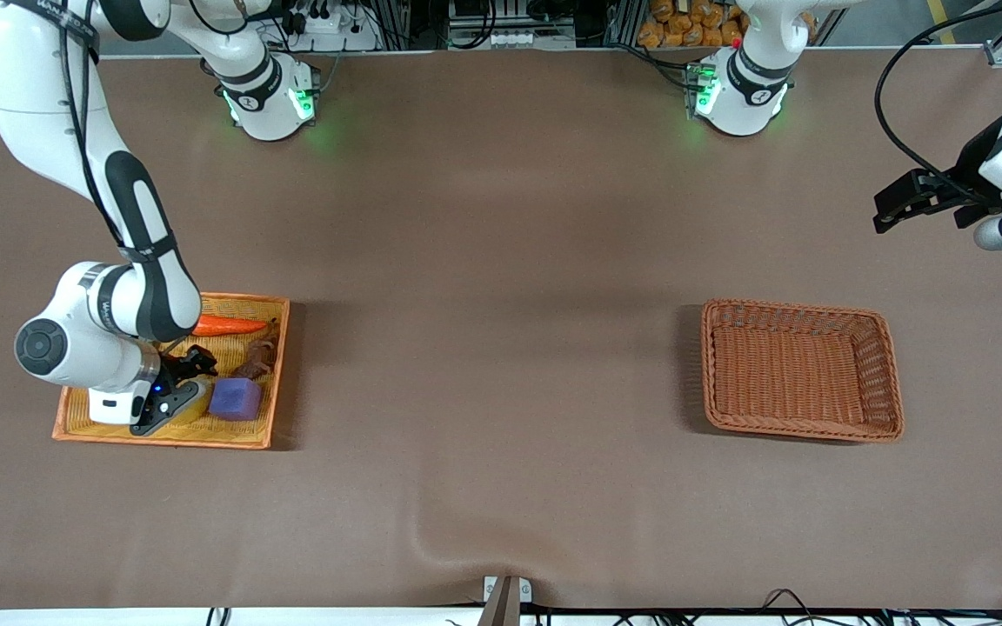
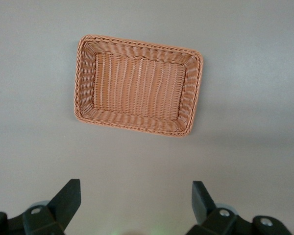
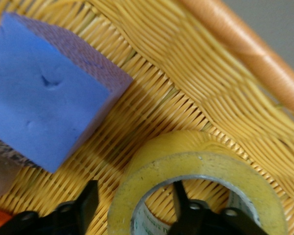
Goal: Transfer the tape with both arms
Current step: 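Reach the right gripper down to the yellow tape roll in the tray, then close the right gripper on the tape roll rim and lift it, then carry the tape roll with the right gripper toward the table middle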
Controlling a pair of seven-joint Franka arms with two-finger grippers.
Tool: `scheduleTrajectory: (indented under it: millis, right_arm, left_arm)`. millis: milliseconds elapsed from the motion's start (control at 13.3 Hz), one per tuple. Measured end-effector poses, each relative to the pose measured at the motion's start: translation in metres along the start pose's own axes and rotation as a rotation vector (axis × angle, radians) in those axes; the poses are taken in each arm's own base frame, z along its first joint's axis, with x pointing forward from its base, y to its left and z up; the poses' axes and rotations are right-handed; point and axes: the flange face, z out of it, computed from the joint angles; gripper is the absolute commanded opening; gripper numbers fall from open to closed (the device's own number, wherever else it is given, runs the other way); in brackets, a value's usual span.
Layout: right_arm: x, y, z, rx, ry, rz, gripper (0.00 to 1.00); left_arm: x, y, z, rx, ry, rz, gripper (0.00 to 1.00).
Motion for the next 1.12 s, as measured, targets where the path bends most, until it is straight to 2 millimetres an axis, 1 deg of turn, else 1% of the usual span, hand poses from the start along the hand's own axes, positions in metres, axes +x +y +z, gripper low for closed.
scheduleTrajectory:
  millis: [75, 225, 375, 450, 525, 600, 675, 750, 825, 900, 975, 1050, 1125]
  right_arm:
    - [0.000, 0.000, 0.001, 0.001, -0.001, 0.000, 0.00]
    - [0.001, -0.001, -0.001, 0.007, -0.004, 0.000, 0.00]
    - [0.002, -0.001, -0.011, 0.042, -0.029, 0.000, 0.00]
    - [0.002, -0.002, -0.023, 0.060, -0.037, 0.000, 0.00]
    - [0.004, -0.003, -0.043, 0.069, -0.034, 0.003, 0.00]
    - [0.006, -0.005, -0.070, 0.077, -0.025, 0.017, 0.00]
    - [0.010, -0.012, -0.102, 0.084, -0.016, 0.032, 0.00]
    - [0.016, -0.025, -0.135, 0.091, -0.006, 0.042, 0.00]
    - [0.027, -0.042, -0.166, 0.096, 0.000, 0.054, 0.00]
    - [0.043, -0.066, -0.191, 0.097, 0.006, 0.076, 0.00]
    - [0.065, -0.096, -0.207, 0.093, 0.014, 0.107, 0.00]
    - [0.092, -0.134, -0.215, 0.089, 0.022, 0.147, 0.00]
    - [0.119, -0.179, -0.218, 0.087, 0.023, 0.193, 0.00]
  left_arm:
    - [0.000, 0.000, 0.000, 0.000, 0.000, 0.000, 1.00]
    - [0.000, 0.000, 0.000, 0.000, 0.000, 0.000, 1.00]
    - [0.000, 0.000, 0.000, 0.000, 0.000, 0.000, 1.00]
    - [0.000, 0.000, 0.000, 0.000, 0.001, -0.001, 1.00]
    - [0.001, 0.000, 0.000, 0.000, 0.002, -0.001, 1.00]
    - [0.001, -0.001, 0.000, 0.000, 0.002, -0.001, 1.00]
    - [0.001, -0.001, 0.001, -0.001, 0.001, -0.001, 1.00]
    - [0.001, -0.001, 0.001, -0.001, 0.001, -0.002, 1.00]
    - [0.001, -0.001, 0.001, -0.001, 0.001, -0.002, 1.00]
    - [0.002, -0.001, 0.001, -0.001, 0.001, -0.002, 1.00]
    - [0.002, -0.001, 0.002, -0.001, 0.001, -0.002, 1.00]
    - [0.003, -0.001, 0.003, -0.001, 0.000, -0.002, 1.00]
    - [0.003, -0.001, 0.004, -0.001, -0.001, -0.002, 1.00]
